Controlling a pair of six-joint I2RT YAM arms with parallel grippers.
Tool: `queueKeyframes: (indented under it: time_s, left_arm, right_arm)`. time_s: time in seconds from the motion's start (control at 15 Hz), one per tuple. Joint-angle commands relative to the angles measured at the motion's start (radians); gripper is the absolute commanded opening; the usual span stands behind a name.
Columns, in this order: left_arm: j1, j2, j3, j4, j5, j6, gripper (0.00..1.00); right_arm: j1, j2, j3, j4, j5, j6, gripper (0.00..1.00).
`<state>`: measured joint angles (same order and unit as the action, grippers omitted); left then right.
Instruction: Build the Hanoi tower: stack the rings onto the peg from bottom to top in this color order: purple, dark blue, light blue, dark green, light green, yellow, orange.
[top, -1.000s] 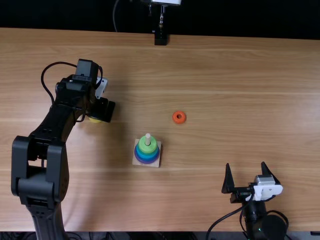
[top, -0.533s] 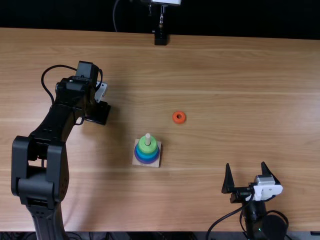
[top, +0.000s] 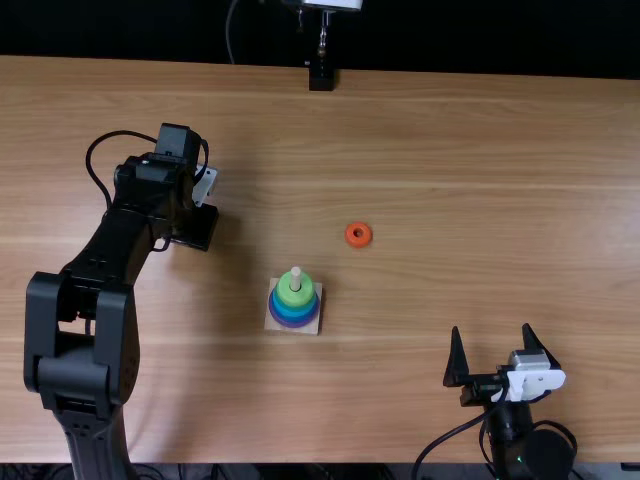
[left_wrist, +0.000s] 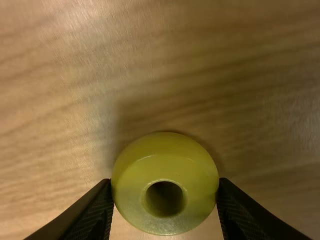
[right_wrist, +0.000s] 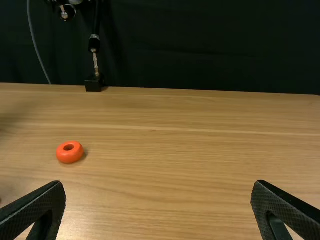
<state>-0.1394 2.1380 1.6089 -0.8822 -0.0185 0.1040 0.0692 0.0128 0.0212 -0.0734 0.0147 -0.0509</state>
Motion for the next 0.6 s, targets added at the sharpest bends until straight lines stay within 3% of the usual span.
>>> queueKeyframes:
  time_s: [0.0,0.4,0.53]
  left_arm:
    - [-0.019,-0.007,0.019,-0.033,0.009,0.001,0.00]
    - [-0.080,-0.213,0.115,-0.263,0.000,-0.005,0.00]
    - [-0.114,-0.257,0.172,-0.362,-0.002,-0.040,0.00]
  right_arm:
    - [-0.014,-0.013,-0.012,-0.016,-0.004,0.003,1.00]
    - [-0.014,-0.013,-0.012,-0.016,-0.004,0.001,1.00]
    - [-0.014,-0.013,-0.012,-0.018,-0.004,0.001,1.00]
